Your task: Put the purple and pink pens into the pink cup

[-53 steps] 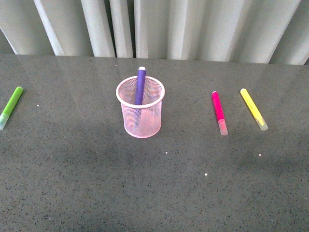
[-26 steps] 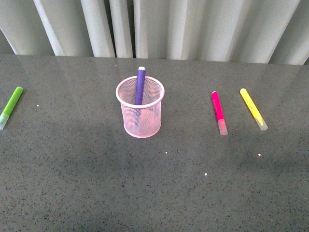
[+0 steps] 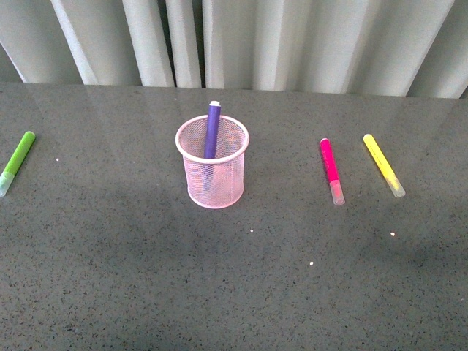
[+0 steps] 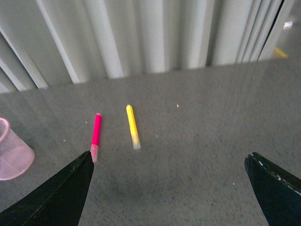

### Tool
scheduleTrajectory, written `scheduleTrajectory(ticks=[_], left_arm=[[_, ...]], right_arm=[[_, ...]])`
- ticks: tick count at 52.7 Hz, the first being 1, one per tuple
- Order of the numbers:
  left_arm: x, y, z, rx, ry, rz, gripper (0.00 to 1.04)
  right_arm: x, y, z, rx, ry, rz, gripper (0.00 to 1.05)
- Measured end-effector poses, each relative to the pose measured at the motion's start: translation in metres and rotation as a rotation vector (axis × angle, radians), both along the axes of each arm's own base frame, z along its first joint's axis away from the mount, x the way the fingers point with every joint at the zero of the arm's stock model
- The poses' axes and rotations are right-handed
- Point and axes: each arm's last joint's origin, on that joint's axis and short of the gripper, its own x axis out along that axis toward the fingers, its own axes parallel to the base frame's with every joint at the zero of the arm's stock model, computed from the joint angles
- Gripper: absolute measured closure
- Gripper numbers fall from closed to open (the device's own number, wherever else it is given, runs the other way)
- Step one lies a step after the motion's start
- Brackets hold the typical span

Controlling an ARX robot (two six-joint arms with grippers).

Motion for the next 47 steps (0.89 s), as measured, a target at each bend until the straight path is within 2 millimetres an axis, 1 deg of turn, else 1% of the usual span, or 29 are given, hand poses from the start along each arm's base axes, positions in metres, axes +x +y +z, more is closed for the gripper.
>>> scheduleTrajectory(ticks=[1, 2, 5, 7, 8, 10, 11, 15, 16, 18, 20, 22, 25, 30, 35, 39, 47], left_arm=[[0.000, 0.000, 0.000, 0.002, 0.000, 0.000, 0.05], [0.000, 0.000, 0.000, 0.002, 0.000, 0.000, 0.06], [0.000, 0.000, 0.000, 0.002, 0.000, -0.001, 0.07], [0.000, 0.000, 0.000, 0.002, 0.000, -0.001, 0.07], [0.000, 0.000, 0.000, 0.002, 0.000, -0.001, 0.07], [0.000, 0.000, 0.000, 0.002, 0.000, 0.000, 0.07], [0.000, 0.000, 0.000, 0.002, 0.000, 0.000, 0.07], [0.000, 0.000, 0.000, 0.002, 0.000, 0.000, 0.07], [0.000, 0.000, 0.000, 0.002, 0.000, 0.000, 0.07], [0.000, 0.000, 0.000, 0.002, 0.000, 0.000, 0.07], [0.000, 0.000, 0.000, 0.002, 0.000, 0.000, 0.07], [0.000, 0.000, 0.000, 0.002, 0.000, -0.001, 0.07], [0.000, 0.000, 0.000, 0.002, 0.000, 0.000, 0.07], [0.000, 0.000, 0.000, 0.002, 0.000, 0.000, 0.07], [0.000, 0.000, 0.000, 0.002, 0.000, 0.000, 0.07], [0.000, 0.000, 0.000, 0.002, 0.000, 0.000, 0.07], [0.000, 0.000, 0.000, 0.002, 0.000, 0.000, 0.07]], right_arm=[[0.009, 0.000, 0.003, 0.004, 0.030, -0.012, 0.07], [0.016, -0.001, 0.005, 0.008, 0.036, -0.016, 0.07], [0.032, -0.002, 0.011, 0.018, 0.040, -0.009, 0.07], [0.049, -0.002, 0.016, 0.027, 0.051, 0.008, 0.07], [0.053, -0.002, 0.016, 0.028, 0.056, 0.010, 0.07], [0.076, -0.003, 0.019, 0.024, 0.089, 0.019, 0.07], [0.083, -0.003, 0.019, 0.017, 0.097, 0.021, 0.07], [0.113, -0.003, 0.016, -0.016, 0.116, 0.029, 0.07], [0.117, -0.003, 0.015, -0.017, 0.123, 0.030, 0.07], [0.135, -0.002, 0.011, -0.013, 0.176, 0.052, 0.07], [0.149, 0.000, 0.007, -0.007, 0.223, 0.065, 0.07], [0.167, 0.004, -0.001, 0.008, 0.296, 0.075, 0.07], [0.187, 0.011, -0.009, 0.041, 0.358, 0.091, 0.07], [0.215, 0.028, -0.019, 0.090, 0.391, 0.109, 0.07], [0.231, 0.042, -0.029, 0.103, 0.411, 0.122, 0.07], [0.247, 0.056, -0.043, 0.116, 0.460, 0.124, 0.07], [0.272, 0.083, -0.065, 0.095, 0.515, 0.147, 0.07]])
